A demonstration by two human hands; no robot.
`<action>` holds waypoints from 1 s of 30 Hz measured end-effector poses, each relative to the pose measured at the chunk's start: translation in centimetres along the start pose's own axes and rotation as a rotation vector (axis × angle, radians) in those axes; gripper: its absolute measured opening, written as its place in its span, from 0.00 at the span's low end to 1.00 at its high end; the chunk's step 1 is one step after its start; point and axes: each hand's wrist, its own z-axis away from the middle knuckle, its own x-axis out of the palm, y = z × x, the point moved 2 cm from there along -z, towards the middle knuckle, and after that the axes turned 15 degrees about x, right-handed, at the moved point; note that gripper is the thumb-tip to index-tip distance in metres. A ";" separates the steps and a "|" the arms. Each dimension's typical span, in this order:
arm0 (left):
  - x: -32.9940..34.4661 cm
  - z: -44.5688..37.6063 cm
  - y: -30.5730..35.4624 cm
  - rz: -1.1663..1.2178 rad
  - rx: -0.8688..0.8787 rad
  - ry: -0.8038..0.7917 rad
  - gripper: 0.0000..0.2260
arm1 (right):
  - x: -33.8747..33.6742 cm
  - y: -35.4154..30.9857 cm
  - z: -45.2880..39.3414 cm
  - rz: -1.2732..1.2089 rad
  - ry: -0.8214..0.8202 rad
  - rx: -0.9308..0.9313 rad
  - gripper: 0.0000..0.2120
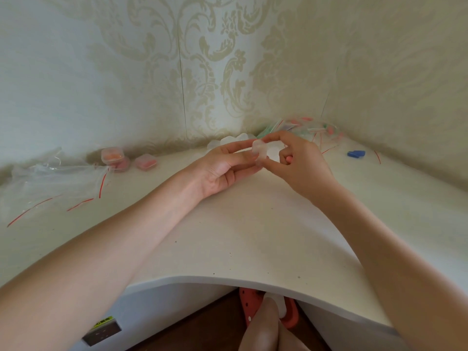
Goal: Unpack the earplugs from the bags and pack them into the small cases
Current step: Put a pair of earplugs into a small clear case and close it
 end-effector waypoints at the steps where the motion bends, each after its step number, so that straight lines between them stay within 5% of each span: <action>1: -0.1 0.0 0.0 0.004 0.001 -0.014 0.21 | -0.1 0.0 0.0 -0.038 -0.028 0.018 0.17; 6: 0.2 -0.1 0.4 -0.046 0.125 -0.015 0.19 | 0.1 0.0 0.1 -0.149 -0.078 0.179 0.18; 11: 0.1 0.1 0.0 -0.609 0.365 -0.019 0.19 | 0.7 0.3 -0.4 -0.363 -0.230 0.425 0.16; 19: 0.7 0.3 -0.7 -0.730 0.430 -0.059 0.16 | 0.8 0.6 -0.2 -0.331 -0.236 0.441 0.14; 26: 0.4 0.0 -0.7 -0.181 0.141 0.117 0.13 | 0.6 0.0 -0.1 -0.217 -0.160 0.272 0.10; 30: 0.6 0.0 -0.7 -0.074 0.058 0.121 0.04 | 0.8 0.0 0.2 -0.146 -0.145 0.157 0.09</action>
